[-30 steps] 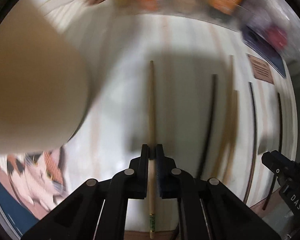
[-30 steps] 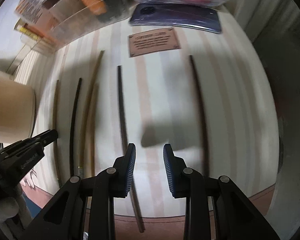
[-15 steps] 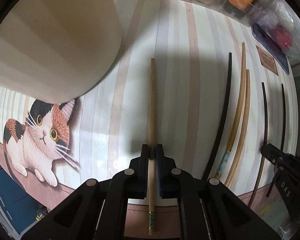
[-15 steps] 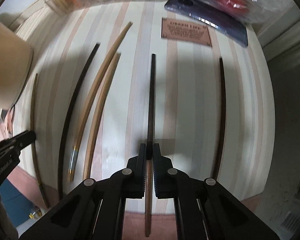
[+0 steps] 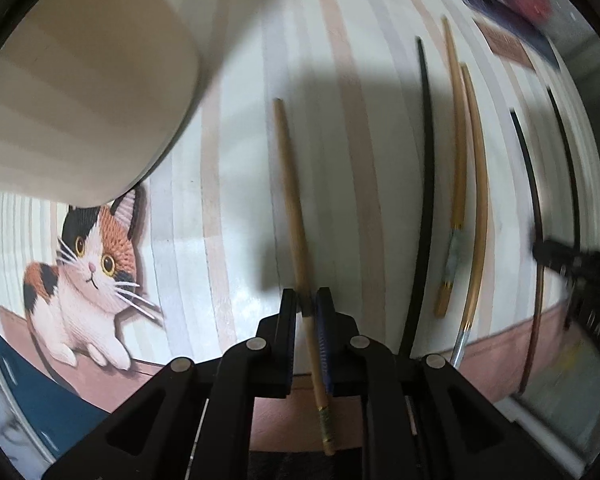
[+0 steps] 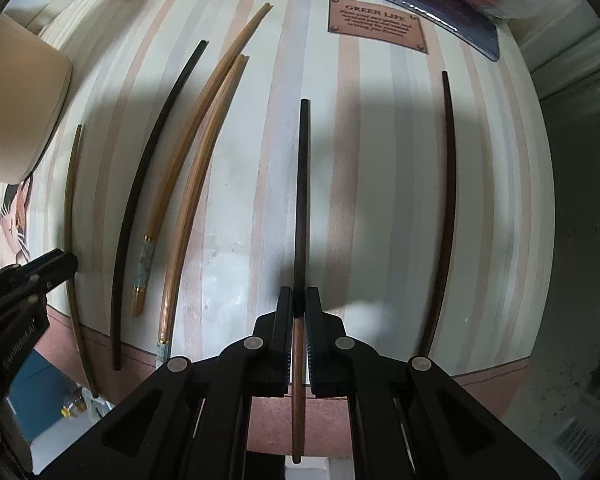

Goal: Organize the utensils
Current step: 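Grasp a light wooden chopstick with the left tool while the right tool grasps a dark one, then lift both held chopsticks upright and carry them over the beige holder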

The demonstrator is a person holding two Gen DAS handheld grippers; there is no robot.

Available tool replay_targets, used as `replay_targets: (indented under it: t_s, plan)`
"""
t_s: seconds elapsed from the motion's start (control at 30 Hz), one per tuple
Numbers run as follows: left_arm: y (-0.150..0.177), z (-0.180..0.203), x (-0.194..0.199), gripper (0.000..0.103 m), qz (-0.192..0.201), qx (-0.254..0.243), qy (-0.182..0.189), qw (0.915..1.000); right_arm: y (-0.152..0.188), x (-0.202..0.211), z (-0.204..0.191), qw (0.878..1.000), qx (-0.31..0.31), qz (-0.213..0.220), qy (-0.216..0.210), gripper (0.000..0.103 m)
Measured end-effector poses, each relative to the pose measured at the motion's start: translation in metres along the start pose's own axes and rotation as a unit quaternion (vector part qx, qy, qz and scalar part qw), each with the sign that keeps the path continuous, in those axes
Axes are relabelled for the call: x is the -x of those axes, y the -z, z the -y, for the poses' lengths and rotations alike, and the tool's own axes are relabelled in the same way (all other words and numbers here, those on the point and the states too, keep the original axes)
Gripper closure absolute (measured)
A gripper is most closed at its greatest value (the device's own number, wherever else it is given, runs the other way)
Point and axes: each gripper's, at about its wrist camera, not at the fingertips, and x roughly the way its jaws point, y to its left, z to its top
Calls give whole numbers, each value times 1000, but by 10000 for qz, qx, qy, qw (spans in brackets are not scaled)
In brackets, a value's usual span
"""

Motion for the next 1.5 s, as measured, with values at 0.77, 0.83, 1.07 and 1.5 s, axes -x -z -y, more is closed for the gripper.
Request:
replay_targets:
  t_s: [0.77,0.83,1.07,1.5]
  plan:
    - [-28,1,-18,95,-172,768,428,9960,-13,13,0,9995,113,-270,107,97]
    - [-25,0,-16,95,-170,754,423,9961,-18,14,-1,9993,169,-314,119,97]
    - [-31,7,-10,98,70,612,331,9976,-30,17,-2,9991,250,-326,128,96]
    - [-23,15,55,99,1431,326,-180,9890,-5,90,9,9938,-252,1079,134,97]
